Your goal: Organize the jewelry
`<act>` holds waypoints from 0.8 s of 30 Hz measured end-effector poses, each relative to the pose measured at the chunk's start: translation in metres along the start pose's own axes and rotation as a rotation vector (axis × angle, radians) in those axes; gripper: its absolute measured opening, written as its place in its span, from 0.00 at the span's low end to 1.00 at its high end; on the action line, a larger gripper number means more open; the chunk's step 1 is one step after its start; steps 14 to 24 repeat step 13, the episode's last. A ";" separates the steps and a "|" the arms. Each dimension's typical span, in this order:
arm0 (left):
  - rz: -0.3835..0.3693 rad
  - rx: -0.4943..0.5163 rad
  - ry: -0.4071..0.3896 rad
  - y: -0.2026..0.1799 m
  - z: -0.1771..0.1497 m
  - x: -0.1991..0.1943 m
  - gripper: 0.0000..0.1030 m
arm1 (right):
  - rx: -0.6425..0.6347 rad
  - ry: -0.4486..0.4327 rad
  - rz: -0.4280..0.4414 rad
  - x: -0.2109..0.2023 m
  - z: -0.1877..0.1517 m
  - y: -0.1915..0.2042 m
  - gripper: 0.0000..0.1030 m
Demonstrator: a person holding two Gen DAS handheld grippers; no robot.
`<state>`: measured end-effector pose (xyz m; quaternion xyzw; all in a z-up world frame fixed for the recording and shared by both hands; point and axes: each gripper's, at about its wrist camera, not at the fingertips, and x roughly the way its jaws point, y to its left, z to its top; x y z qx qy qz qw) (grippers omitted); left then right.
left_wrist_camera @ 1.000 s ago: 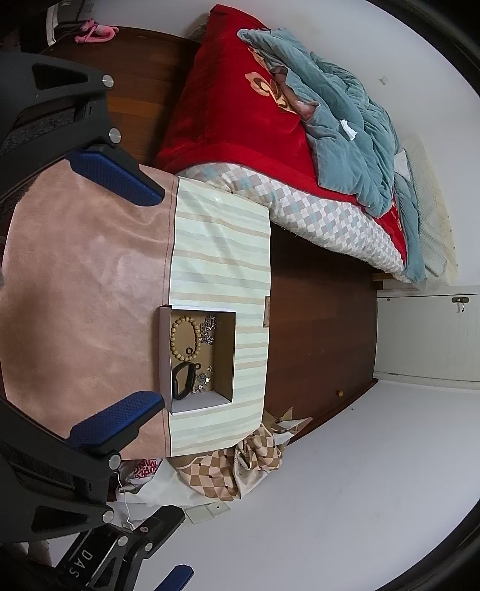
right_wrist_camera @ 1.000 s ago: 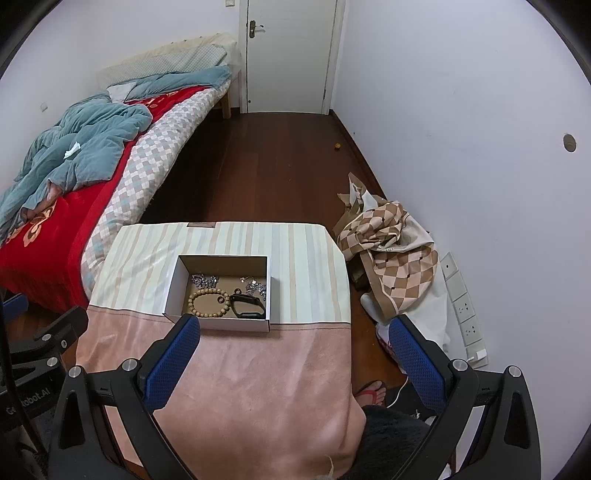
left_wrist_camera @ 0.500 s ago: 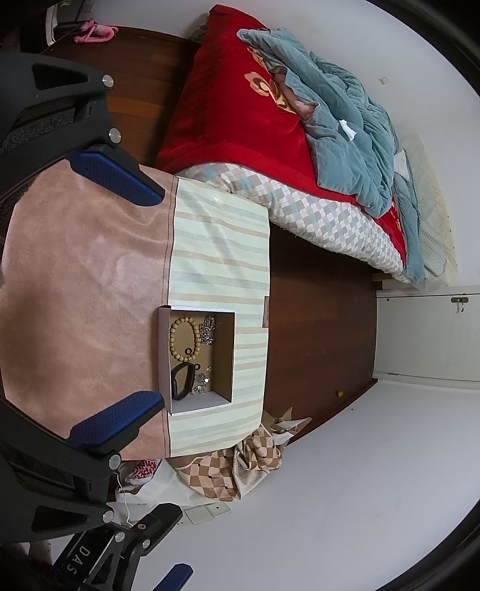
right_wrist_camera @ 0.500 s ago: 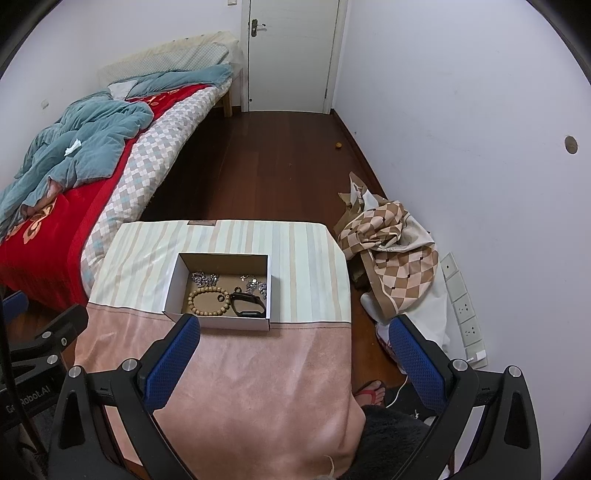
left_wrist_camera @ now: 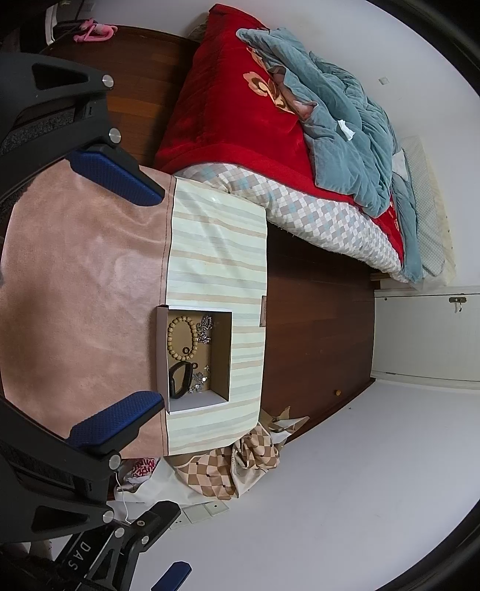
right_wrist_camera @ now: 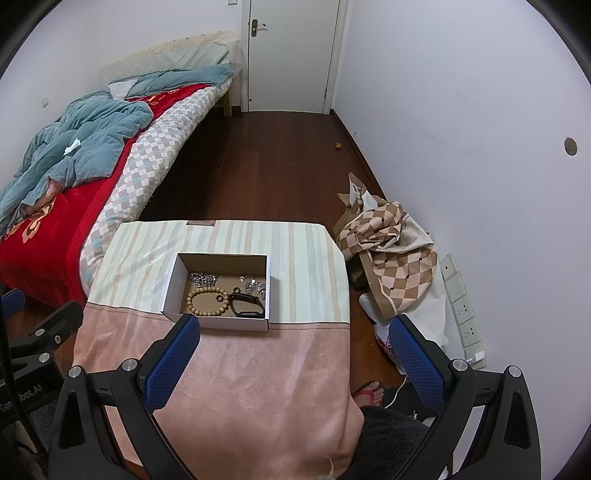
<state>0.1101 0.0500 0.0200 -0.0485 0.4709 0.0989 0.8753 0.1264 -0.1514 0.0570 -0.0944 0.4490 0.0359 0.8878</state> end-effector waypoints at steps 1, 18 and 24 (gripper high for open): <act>-0.001 0.000 0.000 0.000 0.000 0.000 0.99 | -0.001 0.000 0.000 0.000 0.000 0.000 1.00; -0.005 -0.004 -0.008 -0.003 0.000 -0.002 0.99 | -0.008 0.000 -0.003 0.001 0.000 -0.002 1.00; -0.005 -0.004 -0.008 -0.003 0.000 -0.002 0.99 | -0.008 0.000 -0.003 0.001 0.000 -0.002 1.00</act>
